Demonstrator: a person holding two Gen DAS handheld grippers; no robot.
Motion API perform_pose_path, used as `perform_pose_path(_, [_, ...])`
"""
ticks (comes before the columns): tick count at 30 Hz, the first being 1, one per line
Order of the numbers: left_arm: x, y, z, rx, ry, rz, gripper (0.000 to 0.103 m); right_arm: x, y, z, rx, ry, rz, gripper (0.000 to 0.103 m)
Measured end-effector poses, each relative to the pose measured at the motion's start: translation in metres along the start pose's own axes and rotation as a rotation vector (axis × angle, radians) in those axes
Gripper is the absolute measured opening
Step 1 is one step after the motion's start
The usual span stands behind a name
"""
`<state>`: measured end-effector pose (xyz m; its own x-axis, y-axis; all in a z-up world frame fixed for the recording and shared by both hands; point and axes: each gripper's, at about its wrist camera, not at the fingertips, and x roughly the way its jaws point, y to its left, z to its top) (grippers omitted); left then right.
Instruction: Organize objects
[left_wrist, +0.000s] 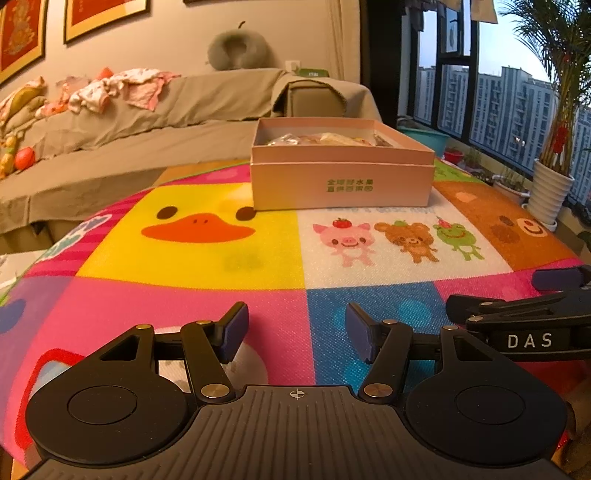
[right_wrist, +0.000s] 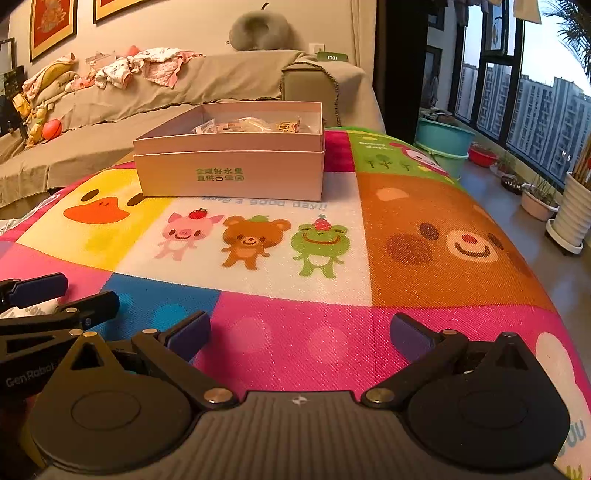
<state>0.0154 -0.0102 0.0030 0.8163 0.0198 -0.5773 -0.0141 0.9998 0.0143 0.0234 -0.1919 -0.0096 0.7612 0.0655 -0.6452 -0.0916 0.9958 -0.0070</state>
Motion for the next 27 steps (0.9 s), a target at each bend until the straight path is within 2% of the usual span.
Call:
perform_pose_path(12, [0.001, 0.002, 0.0, -0.012, -0.001, -0.017, 0.063, -0.002, 0.001, -0.002, 0.027, 0.002, -0.017, 0.103])
perform_pose_path(22, [0.001, 0.004, -0.001, -0.018, -0.003, -0.025, 0.063, -0.005, 0.006, -0.005, -0.006, -0.021, -0.033, 0.103])
perform_pose_path(25, [0.001, 0.006, -0.001, -0.025, -0.004, -0.025, 0.061, -0.01, 0.024, -0.009, -0.126, -0.077, -0.106, 0.103])
perform_pose_path(27, [0.0, 0.006, -0.002, -0.025, -0.004, -0.025, 0.061, -0.013, 0.039, -0.016, -0.273, -0.139, -0.156, 0.103])
